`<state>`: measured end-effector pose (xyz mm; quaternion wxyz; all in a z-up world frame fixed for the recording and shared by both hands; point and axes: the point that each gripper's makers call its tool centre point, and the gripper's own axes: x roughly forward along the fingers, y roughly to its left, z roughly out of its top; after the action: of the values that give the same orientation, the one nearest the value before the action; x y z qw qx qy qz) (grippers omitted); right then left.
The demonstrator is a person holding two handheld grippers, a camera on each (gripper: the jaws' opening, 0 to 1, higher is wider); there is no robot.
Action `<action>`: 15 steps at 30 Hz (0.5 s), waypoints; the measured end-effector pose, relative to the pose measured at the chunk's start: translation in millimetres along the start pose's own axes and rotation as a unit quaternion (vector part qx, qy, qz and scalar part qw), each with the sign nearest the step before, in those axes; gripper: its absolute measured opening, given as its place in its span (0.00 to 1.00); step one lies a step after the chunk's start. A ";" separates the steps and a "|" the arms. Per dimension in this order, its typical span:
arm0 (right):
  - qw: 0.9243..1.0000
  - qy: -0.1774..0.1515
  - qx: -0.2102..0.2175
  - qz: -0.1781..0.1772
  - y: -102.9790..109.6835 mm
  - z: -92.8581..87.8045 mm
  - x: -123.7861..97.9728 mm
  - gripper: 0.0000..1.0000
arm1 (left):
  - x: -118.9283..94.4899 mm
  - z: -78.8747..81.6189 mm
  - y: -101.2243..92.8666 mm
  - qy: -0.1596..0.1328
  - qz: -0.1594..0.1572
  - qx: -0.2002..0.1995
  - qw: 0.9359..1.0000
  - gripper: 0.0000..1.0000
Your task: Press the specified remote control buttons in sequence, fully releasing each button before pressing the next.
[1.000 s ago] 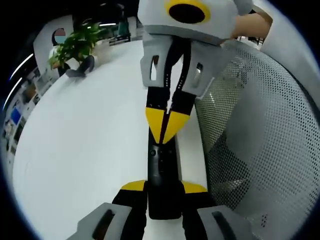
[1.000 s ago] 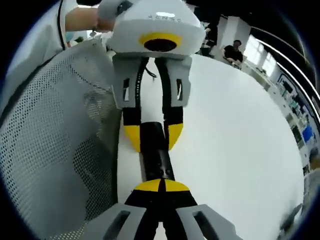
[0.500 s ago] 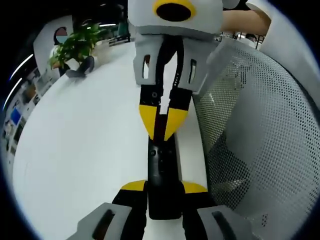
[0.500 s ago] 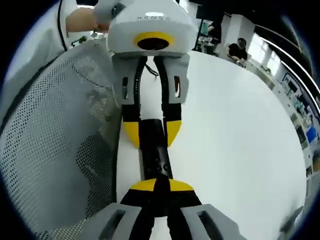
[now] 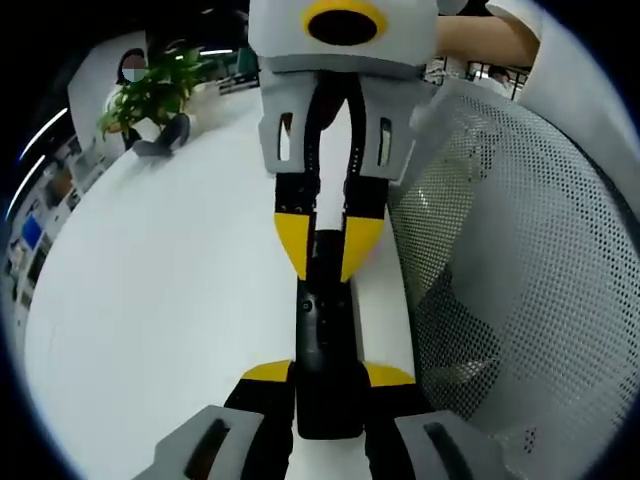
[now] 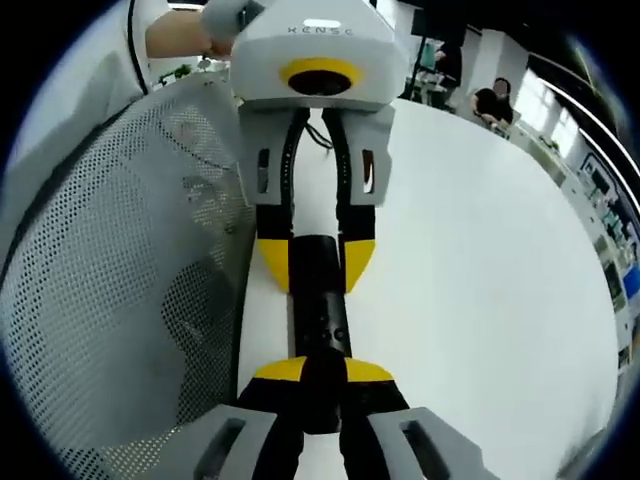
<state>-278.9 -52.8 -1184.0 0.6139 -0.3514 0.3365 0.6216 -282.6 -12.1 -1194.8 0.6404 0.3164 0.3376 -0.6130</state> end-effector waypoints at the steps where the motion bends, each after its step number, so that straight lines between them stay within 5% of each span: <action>1: 1.000 -0.001 0.000 0.002 -0.4 -0.1 -0.1 0.08 | 0.0 0.0 0.0 0.000 0.000 0.000 1.000 0.25; 5: 0.998 0.018 -0.066 0.011 2.5 0.6 1.7 0.08 | 0.1 0.2 0.3 0.001 0.000 0.001 1.000 0.25; 15: 0.997 0.052 -0.044 0.032 1.2 0.3 3.0 0.07 | 0.8 0.7 0.7 0.005 -0.002 0.004 1.000 0.25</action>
<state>-280.1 -51.0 -1186.4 0.5591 -0.3988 0.3513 0.6364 -281.9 -13.2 -1195.1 0.6360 0.3216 0.3391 -0.6141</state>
